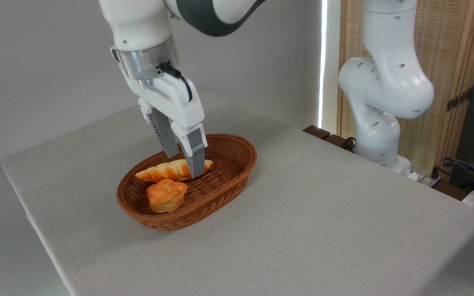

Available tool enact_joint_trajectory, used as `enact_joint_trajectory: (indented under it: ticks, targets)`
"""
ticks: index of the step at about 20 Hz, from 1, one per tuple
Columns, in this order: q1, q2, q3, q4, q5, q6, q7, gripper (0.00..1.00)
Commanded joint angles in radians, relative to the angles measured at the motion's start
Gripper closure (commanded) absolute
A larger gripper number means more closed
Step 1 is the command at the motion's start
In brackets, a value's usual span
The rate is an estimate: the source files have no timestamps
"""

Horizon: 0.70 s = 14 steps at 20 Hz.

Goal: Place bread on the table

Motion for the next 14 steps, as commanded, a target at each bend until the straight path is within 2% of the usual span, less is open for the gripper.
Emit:
enact_joint_trajectory:
  ticks: [1,7,10,14]
  targets:
    - [-0.003,-0.005,-0.031,-0.059,-0.013,0.008,0.024,0.00]
    - [-0.029,-0.012,-0.065,-0.159,-0.077,0.045,0.097,0.00]
    - [-0.040,-0.005,-0.066,-0.194,-0.139,0.099,0.099,0.00]
    - [-0.066,0.013,-0.066,-0.210,-0.150,0.139,0.099,0.00]
